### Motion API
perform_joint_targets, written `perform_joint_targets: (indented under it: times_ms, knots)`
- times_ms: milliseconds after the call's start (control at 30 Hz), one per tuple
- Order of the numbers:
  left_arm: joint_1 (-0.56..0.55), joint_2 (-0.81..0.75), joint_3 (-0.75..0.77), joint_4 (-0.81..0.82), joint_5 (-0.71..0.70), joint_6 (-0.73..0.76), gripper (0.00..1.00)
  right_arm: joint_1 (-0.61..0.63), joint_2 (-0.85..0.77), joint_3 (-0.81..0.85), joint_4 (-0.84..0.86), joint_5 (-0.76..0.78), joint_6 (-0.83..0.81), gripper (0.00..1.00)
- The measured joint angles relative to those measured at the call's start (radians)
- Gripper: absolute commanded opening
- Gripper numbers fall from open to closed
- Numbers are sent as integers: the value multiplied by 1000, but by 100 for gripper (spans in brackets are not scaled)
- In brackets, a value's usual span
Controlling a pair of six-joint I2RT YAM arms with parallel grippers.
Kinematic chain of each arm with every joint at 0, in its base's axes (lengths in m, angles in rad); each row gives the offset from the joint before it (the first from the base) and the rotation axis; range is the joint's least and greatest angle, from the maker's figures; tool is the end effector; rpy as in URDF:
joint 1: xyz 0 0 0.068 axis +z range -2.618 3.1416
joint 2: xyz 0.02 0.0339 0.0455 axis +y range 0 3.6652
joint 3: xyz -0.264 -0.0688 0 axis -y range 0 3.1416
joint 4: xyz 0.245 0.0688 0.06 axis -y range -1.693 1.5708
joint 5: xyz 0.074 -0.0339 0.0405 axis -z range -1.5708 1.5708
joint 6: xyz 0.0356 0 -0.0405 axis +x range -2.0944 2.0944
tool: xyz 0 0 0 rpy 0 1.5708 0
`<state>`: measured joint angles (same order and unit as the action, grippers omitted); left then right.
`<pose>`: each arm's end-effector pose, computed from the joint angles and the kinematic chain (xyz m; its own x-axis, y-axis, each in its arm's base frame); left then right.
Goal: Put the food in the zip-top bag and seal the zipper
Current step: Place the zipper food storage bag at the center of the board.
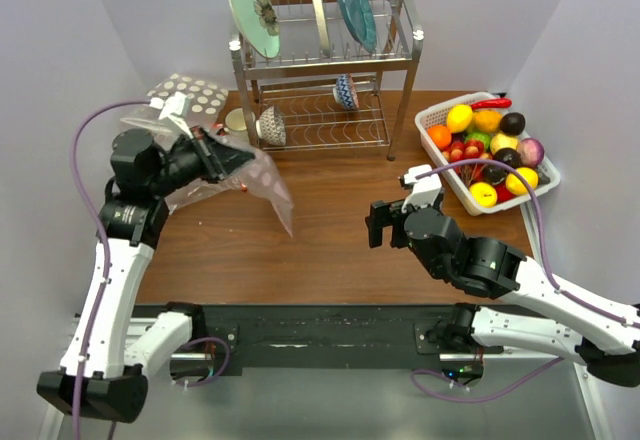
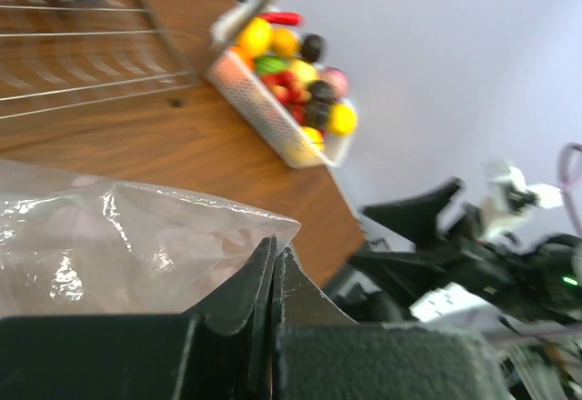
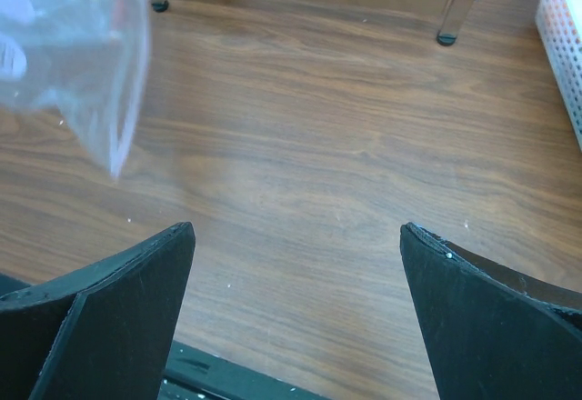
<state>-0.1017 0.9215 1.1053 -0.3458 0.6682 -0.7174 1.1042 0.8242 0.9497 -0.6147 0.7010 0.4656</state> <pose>0.1877 -0.0413 0.4111 -0.5732 -0.4602 -0.6780 0.4129 0.5524 -0.7241 0.0950 0.1376 0.3499 -0.3803 0.0076 -0.9248 -0.2861 0.9499 0.1255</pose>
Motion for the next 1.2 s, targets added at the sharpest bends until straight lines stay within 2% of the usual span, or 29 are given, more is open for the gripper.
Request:
perform_joint_targets:
  times_ms: [100, 200, 233, 267, 300, 367, 400, 433, 500, 633, 767, 967, 1200]
  knots:
    - [-67, 36, 38, 64, 57, -52, 0, 0, -1, 0, -11, 27, 20, 99]
    - [-72, 39, 49, 136, 105, -88, 0, 0, -8, 0, -31, 71, 48, 99]
    - [-72, 39, 48, 159, 120, -97, 5, 0, -12, 0, -36, 79, 55, 99]
    - [-72, 41, 45, 182, 138, -102, 16, 0, -18, 0, -45, 94, 64, 99]
    - [-72, 44, 40, 192, 150, -98, 46, 0, -28, 0, -55, 105, 74, 99]
    - [-72, 61, 34, 166, 152, -37, 77, 0, -47, 0, -71, 127, 91, 99]
    - [-74, 78, 36, 129, 128, 6, 90, 0, -58, 0, -78, 137, 98, 99]
    - [-76, 99, 37, 77, 98, 55, 94, 0, -68, 0, -82, 146, 103, 99]
    - [-77, 148, 39, -30, 16, 147, 97, 0, -86, 0, -89, 159, 115, 99]
    - [-79, 245, 22, -221, -167, 285, 98, 0, -100, 0, -109, 184, 127, 99]
    - [-134, 220, 5, -278, -304, 342, 98, 0, -92, 0, -142, 206, 141, 99]
    - [-426, 196, 0, -204, -489, 358, 96, 0, -50, 20, -237, 237, 200, 99]
    - [-785, 356, -37, -28, -690, 331, 86, 0, -33, 140, -420, 338, 332, 99]
